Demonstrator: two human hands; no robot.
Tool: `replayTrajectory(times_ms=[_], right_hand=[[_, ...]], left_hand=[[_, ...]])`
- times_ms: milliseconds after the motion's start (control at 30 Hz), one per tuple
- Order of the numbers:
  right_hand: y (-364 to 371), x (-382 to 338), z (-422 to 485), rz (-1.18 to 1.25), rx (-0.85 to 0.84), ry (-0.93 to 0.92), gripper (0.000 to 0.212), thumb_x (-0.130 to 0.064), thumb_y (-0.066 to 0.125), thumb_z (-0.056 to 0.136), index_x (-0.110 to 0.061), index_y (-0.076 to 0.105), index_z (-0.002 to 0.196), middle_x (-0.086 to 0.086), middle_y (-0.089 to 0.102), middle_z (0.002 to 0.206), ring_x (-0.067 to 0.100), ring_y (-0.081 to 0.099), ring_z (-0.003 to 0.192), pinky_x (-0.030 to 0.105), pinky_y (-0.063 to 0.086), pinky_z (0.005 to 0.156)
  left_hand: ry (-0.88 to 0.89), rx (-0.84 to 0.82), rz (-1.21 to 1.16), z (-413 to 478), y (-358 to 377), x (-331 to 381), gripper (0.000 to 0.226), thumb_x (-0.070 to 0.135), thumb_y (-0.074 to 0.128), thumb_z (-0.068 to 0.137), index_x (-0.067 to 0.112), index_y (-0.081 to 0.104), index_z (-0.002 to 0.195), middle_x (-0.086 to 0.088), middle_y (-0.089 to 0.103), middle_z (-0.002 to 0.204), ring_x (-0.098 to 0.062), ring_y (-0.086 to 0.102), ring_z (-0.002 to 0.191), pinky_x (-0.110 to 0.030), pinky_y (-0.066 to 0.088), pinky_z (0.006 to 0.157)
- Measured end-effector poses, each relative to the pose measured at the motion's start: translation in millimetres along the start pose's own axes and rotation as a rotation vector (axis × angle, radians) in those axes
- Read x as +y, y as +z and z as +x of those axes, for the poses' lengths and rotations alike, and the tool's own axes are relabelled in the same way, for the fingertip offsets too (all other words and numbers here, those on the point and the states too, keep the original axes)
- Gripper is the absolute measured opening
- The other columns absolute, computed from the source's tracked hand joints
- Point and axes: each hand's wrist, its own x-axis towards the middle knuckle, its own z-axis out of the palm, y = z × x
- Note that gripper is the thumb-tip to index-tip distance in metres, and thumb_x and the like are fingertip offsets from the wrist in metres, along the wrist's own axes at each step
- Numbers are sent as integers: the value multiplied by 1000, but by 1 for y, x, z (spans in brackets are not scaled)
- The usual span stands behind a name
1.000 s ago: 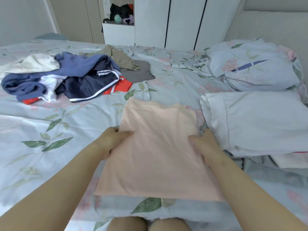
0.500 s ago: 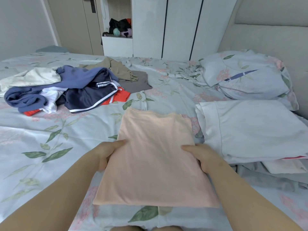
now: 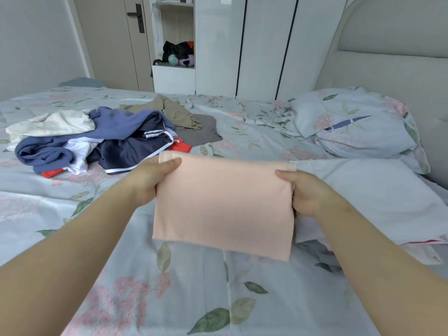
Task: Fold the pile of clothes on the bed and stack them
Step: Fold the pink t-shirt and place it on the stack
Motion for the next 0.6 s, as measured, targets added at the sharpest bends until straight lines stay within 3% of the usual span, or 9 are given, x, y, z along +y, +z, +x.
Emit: replayTrajectory(times_ms=[133, 267, 367, 400, 500, 600], right_hand=[[15, -41, -31, 25, 0, -228, 17, 1, 60, 87, -16, 63, 88, -3, 71, 67, 11, 67, 60, 16, 49, 45], [24, -48, -67, -21, 16, -396, 26, 7, 58, 86, -19, 60, 87, -3, 65, 80, -1, 63, 50, 9, 43, 43], [11, -21, -85, -84, 7, -300, 27, 8, 52, 87, -18, 60, 89, -1, 64, 78, 10, 62, 63, 17, 45, 50], [3, -7, -90, -117, -9, -233, 24, 5, 50, 87, -17, 61, 93, 1, 64, 79, 15, 60, 68, 23, 43, 55], [-18, 39, -105, -173, -83, -4, 19, -12, 48, 87, -17, 60, 102, 4, 65, 86, 23, 57, 77, 32, 39, 64], [-33, 76, -123, -219, -100, 83, 16, -20, 50, 90, -18, 62, 101, 1, 67, 90, 17, 60, 81, 31, 42, 69]], left_hand=[[183, 46, 38, -16, -3, 44, 8, 16, 56, 94, 21, 62, 92, 4, 66, 90, -10, 61, 80, -23, 46, 69], [273, 68, 109, -39, -11, 52, 8, 16, 61, 90, 23, 64, 89, 8, 68, 87, -11, 60, 81, -25, 46, 73], [223, 6, 163, -72, -22, 24, 5, 16, 71, 81, 19, 71, 85, 10, 73, 80, -13, 63, 85, -25, 48, 83], [182, -36, 178, -87, -27, 12, 12, 24, 79, 71, 18, 75, 81, 8, 74, 83, -13, 65, 85, -26, 48, 85], [32, -103, 202, -128, -42, -27, 63, 54, 89, 26, 19, 78, 77, 2, 75, 89, -5, 68, 81, -21, 47, 77], [-95, -117, 234, -160, -53, -61, 80, 66, 86, 19, 13, 78, 79, -2, 74, 88, -13, 65, 83, -22, 45, 78]])
